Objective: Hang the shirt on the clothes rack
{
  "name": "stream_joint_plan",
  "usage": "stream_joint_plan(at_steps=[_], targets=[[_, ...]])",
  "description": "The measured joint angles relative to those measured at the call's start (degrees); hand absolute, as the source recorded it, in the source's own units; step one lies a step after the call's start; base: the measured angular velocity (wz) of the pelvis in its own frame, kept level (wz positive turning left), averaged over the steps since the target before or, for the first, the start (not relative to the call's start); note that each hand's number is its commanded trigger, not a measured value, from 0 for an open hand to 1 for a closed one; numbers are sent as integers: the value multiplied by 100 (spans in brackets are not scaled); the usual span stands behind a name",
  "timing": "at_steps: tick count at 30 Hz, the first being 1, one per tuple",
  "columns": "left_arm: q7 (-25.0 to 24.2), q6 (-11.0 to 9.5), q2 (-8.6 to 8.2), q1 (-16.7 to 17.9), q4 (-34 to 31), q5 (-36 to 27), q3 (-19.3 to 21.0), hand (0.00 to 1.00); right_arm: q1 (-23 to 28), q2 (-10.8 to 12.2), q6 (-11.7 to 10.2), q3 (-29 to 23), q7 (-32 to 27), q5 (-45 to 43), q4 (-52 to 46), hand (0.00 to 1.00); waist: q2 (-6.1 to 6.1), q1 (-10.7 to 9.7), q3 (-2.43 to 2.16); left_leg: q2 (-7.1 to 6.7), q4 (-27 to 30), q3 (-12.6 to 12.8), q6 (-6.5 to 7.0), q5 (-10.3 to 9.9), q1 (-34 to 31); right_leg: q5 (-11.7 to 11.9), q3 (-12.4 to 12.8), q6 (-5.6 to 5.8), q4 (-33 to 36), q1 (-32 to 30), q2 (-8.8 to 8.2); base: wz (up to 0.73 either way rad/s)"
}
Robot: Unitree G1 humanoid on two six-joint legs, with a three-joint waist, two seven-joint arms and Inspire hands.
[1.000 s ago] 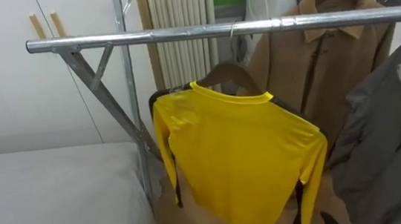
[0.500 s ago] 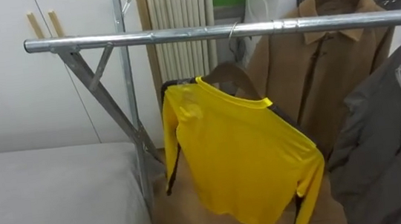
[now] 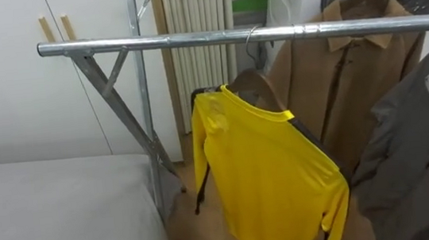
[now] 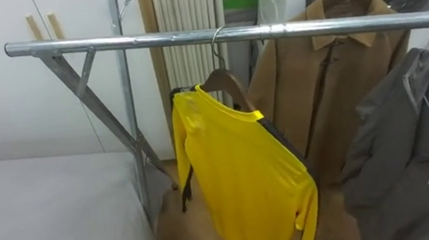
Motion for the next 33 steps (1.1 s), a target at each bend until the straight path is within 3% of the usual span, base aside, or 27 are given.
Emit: stream_joint_plan(at_steps=[17,23,29,32,33], targets=[[-5,5,-6,84,130,-25,24,0,-56,17,22,47,62,203,149,0,-25,36,4,-4,8,-196,0,0,2,-14,-259,17,-103,177,-53,7],[-23,4,-38,81,227,-106,264,0,-66,18,26,47,57,198,152,0,-14,127,7,-1,26,-226,0,0,-15,-26,-323,7,-97,174,-69,2],[-24,12,-76,164,300,-99,296,0,-161,21,51,59,52,212,292,0,54,155,12,-7,111,-446,0,0,-138,-65,-611,-6,-72,187,-152,21],[-49,16,-180,180,295,-93,375,0,-206,14,68,28,62,207,393,0,103,126,16,-3,277,-521,0,0,-373,-157,-893,-15,-13,178,-276,52],[-105,21,-234,176,295,-96,417,0,-186,12,73,-19,65,214,393,0,112,112,16,10,411,-429,-1,0,-506,-225,-1086,-21,51,182,-358,98]])
